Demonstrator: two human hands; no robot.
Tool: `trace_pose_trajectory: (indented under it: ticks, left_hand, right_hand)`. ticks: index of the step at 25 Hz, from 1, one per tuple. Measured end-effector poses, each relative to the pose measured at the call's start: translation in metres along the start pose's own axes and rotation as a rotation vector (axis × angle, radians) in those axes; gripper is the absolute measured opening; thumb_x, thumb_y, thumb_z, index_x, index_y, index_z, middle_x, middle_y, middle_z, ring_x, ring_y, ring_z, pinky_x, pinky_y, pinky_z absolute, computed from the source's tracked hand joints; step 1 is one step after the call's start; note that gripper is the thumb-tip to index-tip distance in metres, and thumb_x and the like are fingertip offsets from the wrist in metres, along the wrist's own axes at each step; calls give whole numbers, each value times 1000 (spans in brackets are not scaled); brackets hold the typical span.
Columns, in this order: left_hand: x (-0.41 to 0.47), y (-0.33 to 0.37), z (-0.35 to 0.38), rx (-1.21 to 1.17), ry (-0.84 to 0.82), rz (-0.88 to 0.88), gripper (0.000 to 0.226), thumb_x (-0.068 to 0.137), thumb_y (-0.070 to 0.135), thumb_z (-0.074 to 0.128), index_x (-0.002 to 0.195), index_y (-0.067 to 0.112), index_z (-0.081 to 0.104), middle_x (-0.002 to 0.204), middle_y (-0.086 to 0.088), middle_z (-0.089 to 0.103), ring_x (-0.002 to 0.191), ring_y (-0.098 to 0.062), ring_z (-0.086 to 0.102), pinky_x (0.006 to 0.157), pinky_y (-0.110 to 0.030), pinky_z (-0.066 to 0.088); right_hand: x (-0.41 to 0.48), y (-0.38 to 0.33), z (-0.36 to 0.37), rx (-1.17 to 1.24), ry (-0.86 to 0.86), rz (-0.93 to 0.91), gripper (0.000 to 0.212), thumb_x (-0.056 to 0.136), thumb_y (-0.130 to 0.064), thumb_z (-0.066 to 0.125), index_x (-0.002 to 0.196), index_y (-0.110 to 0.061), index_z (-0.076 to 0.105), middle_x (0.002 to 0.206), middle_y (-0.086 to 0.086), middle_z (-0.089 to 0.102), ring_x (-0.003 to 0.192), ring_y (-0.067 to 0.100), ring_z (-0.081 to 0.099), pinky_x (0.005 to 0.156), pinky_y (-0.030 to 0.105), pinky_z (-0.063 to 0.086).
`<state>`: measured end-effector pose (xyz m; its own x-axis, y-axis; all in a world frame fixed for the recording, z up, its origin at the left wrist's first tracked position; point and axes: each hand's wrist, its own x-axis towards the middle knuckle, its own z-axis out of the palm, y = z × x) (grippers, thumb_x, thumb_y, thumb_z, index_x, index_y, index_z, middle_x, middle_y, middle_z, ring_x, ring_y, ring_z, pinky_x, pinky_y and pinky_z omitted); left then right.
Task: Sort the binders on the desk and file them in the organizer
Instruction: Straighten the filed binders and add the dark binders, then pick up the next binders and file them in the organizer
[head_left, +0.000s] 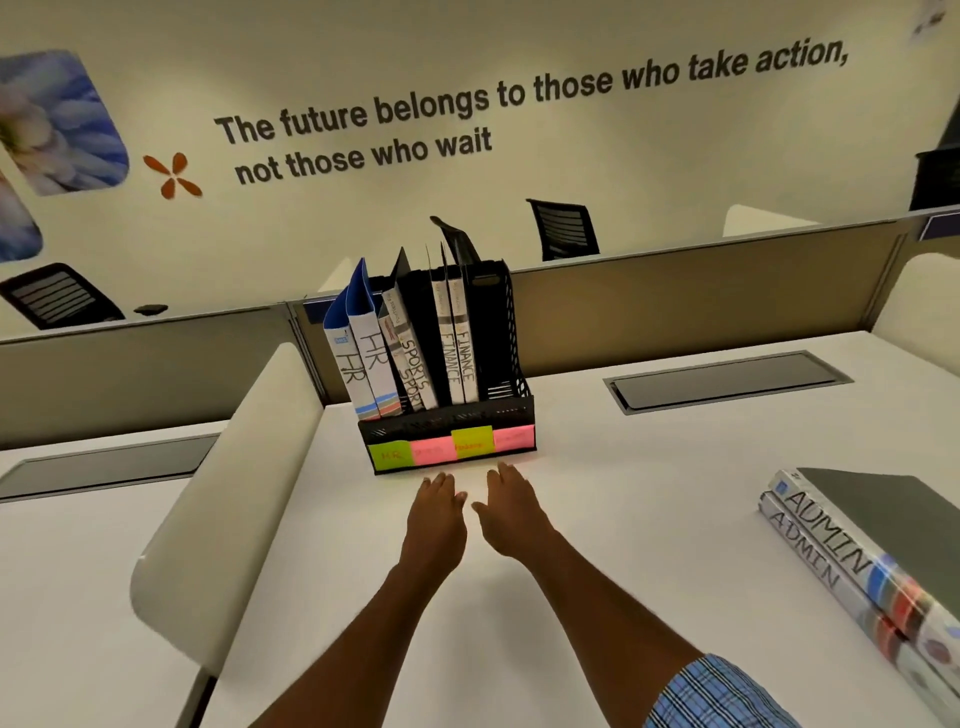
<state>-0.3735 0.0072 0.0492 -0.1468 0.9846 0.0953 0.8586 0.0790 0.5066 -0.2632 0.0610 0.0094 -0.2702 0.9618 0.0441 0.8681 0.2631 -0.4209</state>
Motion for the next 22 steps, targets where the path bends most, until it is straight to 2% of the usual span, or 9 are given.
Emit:
trace_pose_trajectory:
  ticks: [6,10,14,18,22]
  left_hand:
    - [-34,-14,35,-197,-83,-21,37,101,20,35,128,-2,48,134,-17,51,129,-30,40,110,-28,21]
    - [-57,-40,57,-285,-144,-78,40,101,25,36,134,3,46,141,-10,47,138,-26,33,111,-29,22]
    - [-74,-43,69,-397,-102,-79,33,101,19,38,117,-4,56,122,-18,60,120,-31,50,96,-28,32]
    - [-84,-32,70,-465,-147,-55,36,101,20,36,127,0,52,131,-14,56,128,-28,45,100,-27,30]
    - [-90,-15,75,-484,-225,-38,43,101,25,36,137,2,44,141,-14,47,134,-26,39,109,-32,27]
  right_hand:
    - [-58,20,17,27,20,112,57,100,-32,42,146,-5,24,158,15,15,147,28,9,118,41,10]
    - [-96,13,37,10,53,219,57,100,-29,42,148,-6,21,159,15,12,147,26,7,119,40,7]
    - [-126,-7,55,-75,-26,209,62,98,-25,47,149,-7,16,159,15,9,148,27,4,119,42,3]
    - [-141,-12,44,-109,-21,210,65,98,-23,46,150,-5,12,159,14,9,148,26,4,120,42,2]
    - [-155,-3,36,-105,14,270,67,97,-25,47,150,-4,12,159,16,9,148,27,4,119,42,3]
